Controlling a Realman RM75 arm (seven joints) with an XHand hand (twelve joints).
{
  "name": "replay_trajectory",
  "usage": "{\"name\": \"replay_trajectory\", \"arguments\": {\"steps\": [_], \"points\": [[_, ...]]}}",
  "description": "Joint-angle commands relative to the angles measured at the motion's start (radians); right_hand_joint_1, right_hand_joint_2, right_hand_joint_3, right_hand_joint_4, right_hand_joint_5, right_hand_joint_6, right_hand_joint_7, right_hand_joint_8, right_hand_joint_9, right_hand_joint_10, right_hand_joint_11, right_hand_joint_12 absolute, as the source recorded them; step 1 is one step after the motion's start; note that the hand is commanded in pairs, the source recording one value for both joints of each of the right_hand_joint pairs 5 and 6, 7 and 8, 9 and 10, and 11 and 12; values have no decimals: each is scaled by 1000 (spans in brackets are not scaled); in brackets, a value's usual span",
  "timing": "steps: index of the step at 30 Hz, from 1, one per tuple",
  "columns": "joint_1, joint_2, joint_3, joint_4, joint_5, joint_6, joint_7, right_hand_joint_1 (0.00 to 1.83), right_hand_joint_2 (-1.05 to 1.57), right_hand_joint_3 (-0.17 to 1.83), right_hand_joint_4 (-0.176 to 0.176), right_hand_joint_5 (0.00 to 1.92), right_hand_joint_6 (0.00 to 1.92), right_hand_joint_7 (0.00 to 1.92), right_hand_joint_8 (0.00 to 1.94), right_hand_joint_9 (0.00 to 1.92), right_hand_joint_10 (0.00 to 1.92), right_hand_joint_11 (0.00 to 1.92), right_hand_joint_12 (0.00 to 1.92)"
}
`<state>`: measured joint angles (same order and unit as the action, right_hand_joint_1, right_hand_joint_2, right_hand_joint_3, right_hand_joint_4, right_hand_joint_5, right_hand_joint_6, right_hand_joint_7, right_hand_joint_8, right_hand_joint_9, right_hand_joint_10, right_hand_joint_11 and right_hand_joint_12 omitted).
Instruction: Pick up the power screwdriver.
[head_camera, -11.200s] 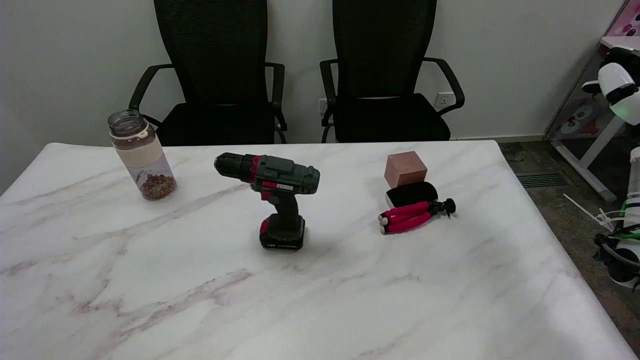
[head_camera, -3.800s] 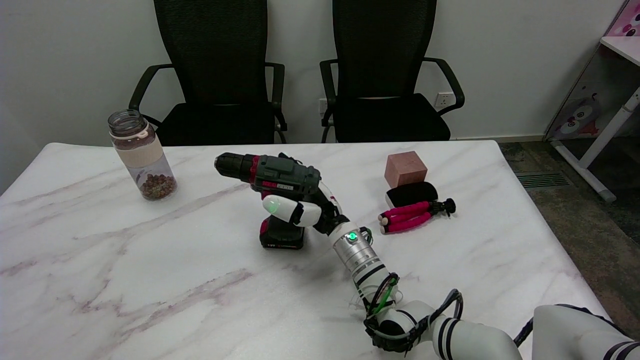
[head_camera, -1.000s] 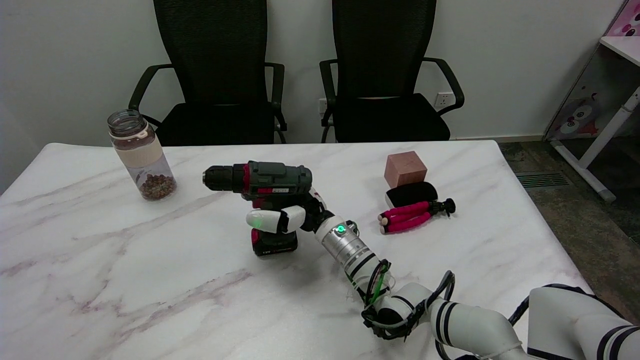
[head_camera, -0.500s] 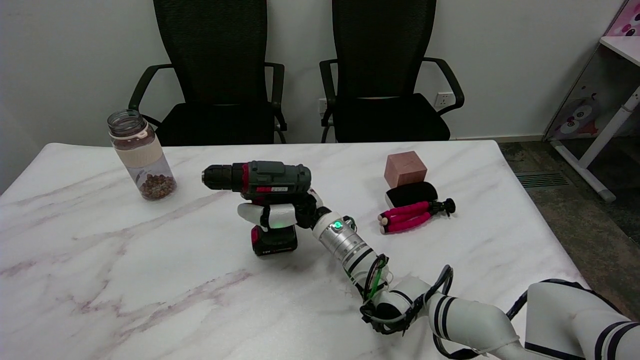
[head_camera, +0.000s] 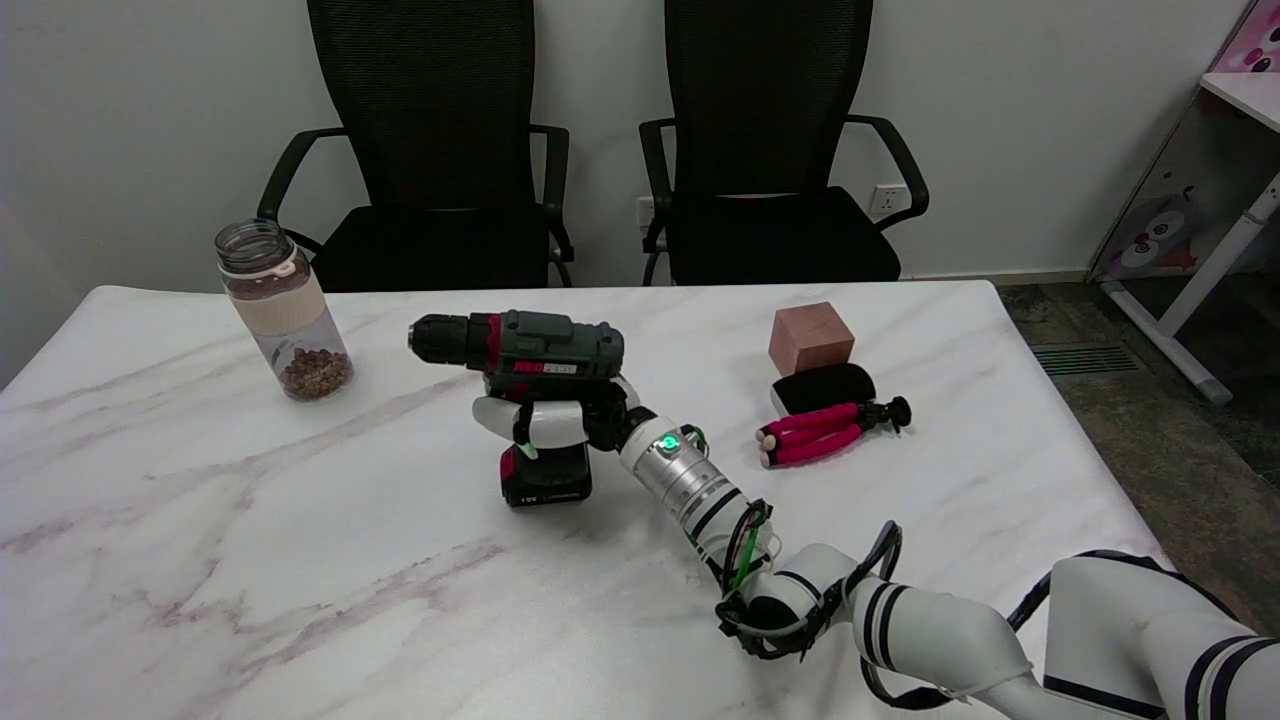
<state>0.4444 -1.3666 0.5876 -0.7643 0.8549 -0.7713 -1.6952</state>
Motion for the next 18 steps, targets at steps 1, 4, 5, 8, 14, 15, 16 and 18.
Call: {"name": "replay_trajectory", "arguments": {"steps": [1,4,5,8,14,15,16,18], "points": [[27,-2,1,10,-4,10,-1,1276,1293,904,43,1915,1915,1915,1915,1672,1672,1835,1835],[31,-3,3,10,-4,10,-3,1253,1314,883,42,1920,1920,1920,1920,1681,1681,1844,1844],[34,-3,5,9,-4,10,-9,1248,1322,871,42,1920,1920,1920,1920,1685,1685,1845,1845],[41,1,8,-5,1,10,-60,1221,1369,846,43,1920,1920,1920,1920,1709,1709,1881,1881],[69,8,9,-30,5,12,-80,1188,1427,824,45,1920,1920,1920,1920,1761,1761,1907,1907],[76,11,9,-35,4,12,-80,1185,1430,825,45,1920,1920,1920,1920,1766,1766,1909,1909],[83,15,9,-40,5,14,-80,1178,1441,821,46,1920,1920,1920,1920,1777,1777,1919,1919],[97,25,14,-52,6,16,-80,1166,1459,815,48,1920,1920,1920,1920,1787,1787,1920,1920]]}}
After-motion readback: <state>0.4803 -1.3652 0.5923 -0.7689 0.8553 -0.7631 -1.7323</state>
